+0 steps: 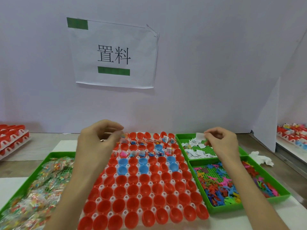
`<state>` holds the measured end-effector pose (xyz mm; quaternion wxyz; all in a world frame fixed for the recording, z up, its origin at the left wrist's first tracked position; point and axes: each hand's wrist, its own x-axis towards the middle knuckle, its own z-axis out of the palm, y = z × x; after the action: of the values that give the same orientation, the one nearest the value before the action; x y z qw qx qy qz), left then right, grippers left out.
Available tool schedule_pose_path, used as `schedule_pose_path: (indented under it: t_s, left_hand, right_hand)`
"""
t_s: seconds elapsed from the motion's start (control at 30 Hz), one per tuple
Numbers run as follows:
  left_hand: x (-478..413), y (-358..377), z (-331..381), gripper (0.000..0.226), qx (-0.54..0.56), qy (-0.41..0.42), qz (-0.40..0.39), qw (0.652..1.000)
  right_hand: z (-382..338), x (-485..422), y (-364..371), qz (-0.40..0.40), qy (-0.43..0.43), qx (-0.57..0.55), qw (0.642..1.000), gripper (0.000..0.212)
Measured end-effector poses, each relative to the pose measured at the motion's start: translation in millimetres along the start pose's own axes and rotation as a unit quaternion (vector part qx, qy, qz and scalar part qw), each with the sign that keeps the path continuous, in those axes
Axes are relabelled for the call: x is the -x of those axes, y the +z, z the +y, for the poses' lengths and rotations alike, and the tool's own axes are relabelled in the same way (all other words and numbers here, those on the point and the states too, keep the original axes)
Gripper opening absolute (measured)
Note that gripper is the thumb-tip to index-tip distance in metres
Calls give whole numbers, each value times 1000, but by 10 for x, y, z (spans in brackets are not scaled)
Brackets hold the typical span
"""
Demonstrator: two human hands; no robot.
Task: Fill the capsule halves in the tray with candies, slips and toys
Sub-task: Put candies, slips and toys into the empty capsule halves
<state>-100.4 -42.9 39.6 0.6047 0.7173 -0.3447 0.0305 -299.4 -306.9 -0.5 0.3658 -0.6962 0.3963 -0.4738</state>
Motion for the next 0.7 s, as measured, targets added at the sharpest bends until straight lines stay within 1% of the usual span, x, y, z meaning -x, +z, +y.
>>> schedule_pose_path:
  t_s: [0.07,0.13,0.27,0.37,0.43,0.5,0.6,0.7]
  left_hand:
    - [95,138,125,20,57,9,-27,998]
    - [177,243,210,19,109,0,-48,993]
    - [271,361,326,9,204,-48,-76,975]
    - [324,423,391,13,242,-68,-109,962]
    - [351,454,419,10,258,-69,-118,957]
    - [366,466,430,14,263,-66,-118,955]
    - [373,476,419,17,281,-73,-112,950]
    - [376,497,417,19,305,-86,-102,943]
  right_hand:
    - [-150,89,33,-5,-6,-60,998,16]
    - [-295,162,66,-18,-11,-98,995,12]
    - [-565,263,72,-79,-27,-182,980,10]
    - [-796,392,86,-120,-54,-242,961,5]
    - [-929,476,89,-138,-84,-242,957,6]
    - [-1043,538,65,-172,-103,-232,952,17]
    - [-1197,594,-17,-225,-108,-236,939,30]
    - [-1288,637,-78,-247,-108,-231,935,32]
